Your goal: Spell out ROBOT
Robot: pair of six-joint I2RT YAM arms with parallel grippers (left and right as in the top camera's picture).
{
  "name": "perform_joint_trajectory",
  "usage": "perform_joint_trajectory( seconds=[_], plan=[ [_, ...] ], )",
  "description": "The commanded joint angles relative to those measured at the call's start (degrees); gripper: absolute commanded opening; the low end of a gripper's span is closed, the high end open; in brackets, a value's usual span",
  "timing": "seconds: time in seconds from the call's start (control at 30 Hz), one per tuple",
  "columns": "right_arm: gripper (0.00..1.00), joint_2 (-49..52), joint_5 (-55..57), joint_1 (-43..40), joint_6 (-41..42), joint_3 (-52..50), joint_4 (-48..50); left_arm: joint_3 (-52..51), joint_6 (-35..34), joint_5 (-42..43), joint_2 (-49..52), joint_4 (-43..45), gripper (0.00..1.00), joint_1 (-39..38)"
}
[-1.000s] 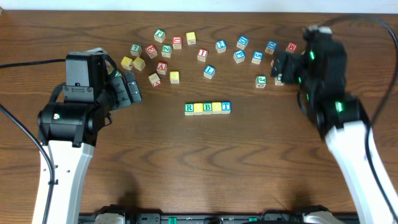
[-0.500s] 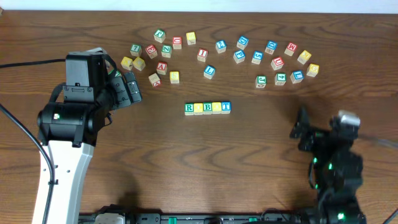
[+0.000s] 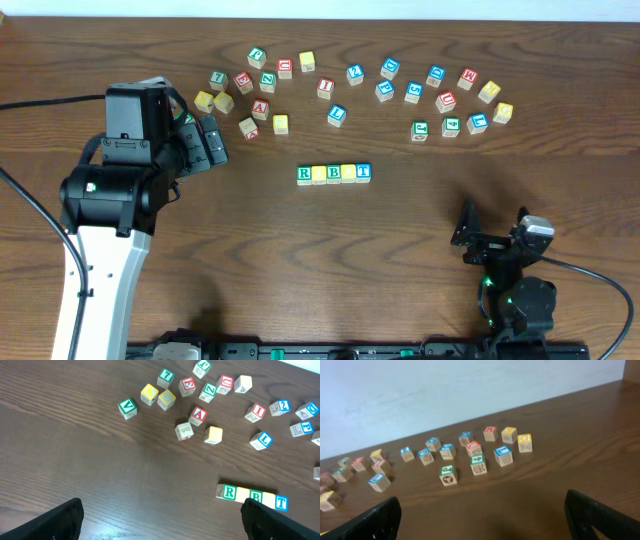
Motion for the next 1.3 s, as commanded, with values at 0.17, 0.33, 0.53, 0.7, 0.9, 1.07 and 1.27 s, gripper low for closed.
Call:
perform_joint_trajectory(
  seconds=[0.17, 0.33, 0.53, 0.7, 0.9, 1.07, 1.27],
  plan=[
    [0.99, -2.10, -1.22, -0.44, -1.38, -0.24, -0.04, 1.14, 0.11, -0.35, -0.02, -0.20, 0.99, 0.24],
    [0.99, -2.05, -1.22, -0.44, -1.38, -0.24, -0.07, 1.14, 0.11, -0.35, -0.02, -0.20, 0.99, 0.24],
    [0.99, -2.05, -1.22, -0.44, -1.38, -0.24, -0.04, 1.14, 0.11, -0.35, -0.02, -0.17, 0.99, 0.24],
    [0.99, -2.05, -1.22, -0.44, -1.38, -0.24, -0.07, 1.14, 0.11, -0.35, -0.02, -0.20, 0.99, 0.24],
    [0.99, -2.05, -1.22, -0.44, -1.38, -0.24, -0.07, 1.14, 0.11, -0.35, -0.02, -0.20, 0.99, 0.24],
    [0.99, -2.05, -1.22, -0.44, -1.38, -0.24, -0.07, 1.14, 0.15, -0.39, -0.02, -0.22, 0.98, 0.24],
    [0.99, -2.05, -1.22, -0.44, -1.38, -0.24, -0.07, 1.14, 0.13, -0.76, -0.02, -0.22, 0.98, 0.24]
  ],
)
